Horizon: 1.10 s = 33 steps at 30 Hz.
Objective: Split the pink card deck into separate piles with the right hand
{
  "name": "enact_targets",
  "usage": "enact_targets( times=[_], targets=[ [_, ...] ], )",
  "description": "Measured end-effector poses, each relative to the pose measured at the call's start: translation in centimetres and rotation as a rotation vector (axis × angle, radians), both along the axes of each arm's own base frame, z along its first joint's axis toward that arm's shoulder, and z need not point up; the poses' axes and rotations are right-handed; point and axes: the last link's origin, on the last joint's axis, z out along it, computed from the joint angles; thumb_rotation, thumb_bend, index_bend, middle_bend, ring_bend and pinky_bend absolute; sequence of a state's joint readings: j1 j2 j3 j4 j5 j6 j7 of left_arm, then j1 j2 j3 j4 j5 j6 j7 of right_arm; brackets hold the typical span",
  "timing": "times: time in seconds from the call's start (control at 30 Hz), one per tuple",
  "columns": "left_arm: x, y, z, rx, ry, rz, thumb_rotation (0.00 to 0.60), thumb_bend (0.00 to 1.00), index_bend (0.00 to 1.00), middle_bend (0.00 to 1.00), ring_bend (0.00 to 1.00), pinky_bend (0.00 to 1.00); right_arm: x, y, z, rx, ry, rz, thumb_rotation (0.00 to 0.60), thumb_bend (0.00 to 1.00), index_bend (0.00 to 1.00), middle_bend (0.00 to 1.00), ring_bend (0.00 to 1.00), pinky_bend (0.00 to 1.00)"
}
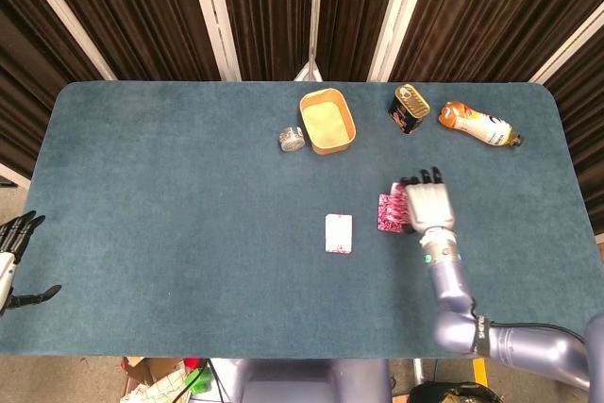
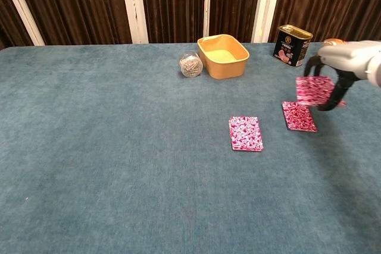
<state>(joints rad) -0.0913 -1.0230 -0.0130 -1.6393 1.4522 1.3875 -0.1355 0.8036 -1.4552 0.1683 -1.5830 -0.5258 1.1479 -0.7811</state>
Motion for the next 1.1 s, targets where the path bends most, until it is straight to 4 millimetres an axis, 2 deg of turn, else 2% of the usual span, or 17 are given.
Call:
enact_targets(
  times=[0.2, 0.27, 0.37, 0.47, 0.53, 0.6, 0.87, 1.1],
  targets=[
    [0.0, 0.0, -0.1, -0.001, 0.002, 0.002, 0.600, 0.00, 0.00, 0.00, 0.00, 0.00, -2.8, 0.0, 0.1, 0.005, 0.009, -0.068, 0.600, 0.25, 0.49, 0.41, 0.12, 0.00],
    [0.0, 0.0, -0.1, -0.002, 0.003, 0.001, 0.600, 0.00, 0.00, 0.00, 0.00, 0.00, -3.4, 0.1, 0.0, 0.007, 0.012, -0.083, 0.600, 0.25, 0.46, 0.40, 0.11, 0.00],
    [0.0, -0.1, -0.1, -0.002, 0.002, 0.001, 0.600, 0.00, 0.00, 0.00, 0.00, 0.00, -4.5, 0.1, -0.3, 0.013, 0.018, -0.113, 0.600, 0.25, 0.30, 0.31, 0.05, 0.00],
    [0.0, -0.1, 0.0, 0.001, 0.002, 0.000, 0.600, 0.00, 0.00, 0.00, 0.00, 0.00, -5.3, 0.4, -0.8, 0.028, 0.010, -0.142, 0.600, 0.25, 0.09, 0.12, 0.00, 0.00],
    [0.0, -0.1, 0.0, 0.002, 0.001, 0.000, 0.600, 0.00, 0.00, 0.00, 0.00, 0.00, -5.4, 0.6, -0.9, 0.037, 0.007, -0.148, 0.600, 0.25, 0.02, 0.03, 0.00, 0.00],
    [0.0, -0.1, 0.0, 0.002, 0.002, -0.001, 0.600, 0.00, 0.00, 0.00, 0.00, 0.00, -5.3, 0.8, -0.9, 0.048, 0.009, -0.148, 0.600, 0.25, 0.00, 0.00, 0.00, 0.00],
    [0.0, -0.2, 0.1, 0.015, 0.008, -0.003, 0.600, 0.00, 0.00, 0.00, 0.00, 0.00, -5.0, 2.2, -0.4, 0.064, 0.026, -0.150, 0.600, 0.25, 0.00, 0.00, 0.00, 0.00],
    [-0.1, -0.4, 0.3, 0.042, 0.013, -0.015, 0.600, 0.00, 0.00, 0.00, 0.00, 0.00, -5.0, 4.6, 1.7, 0.044, 0.026, -0.095, 0.600, 0.25, 0.00, 0.00, 0.00, 0.00]
  ],
)
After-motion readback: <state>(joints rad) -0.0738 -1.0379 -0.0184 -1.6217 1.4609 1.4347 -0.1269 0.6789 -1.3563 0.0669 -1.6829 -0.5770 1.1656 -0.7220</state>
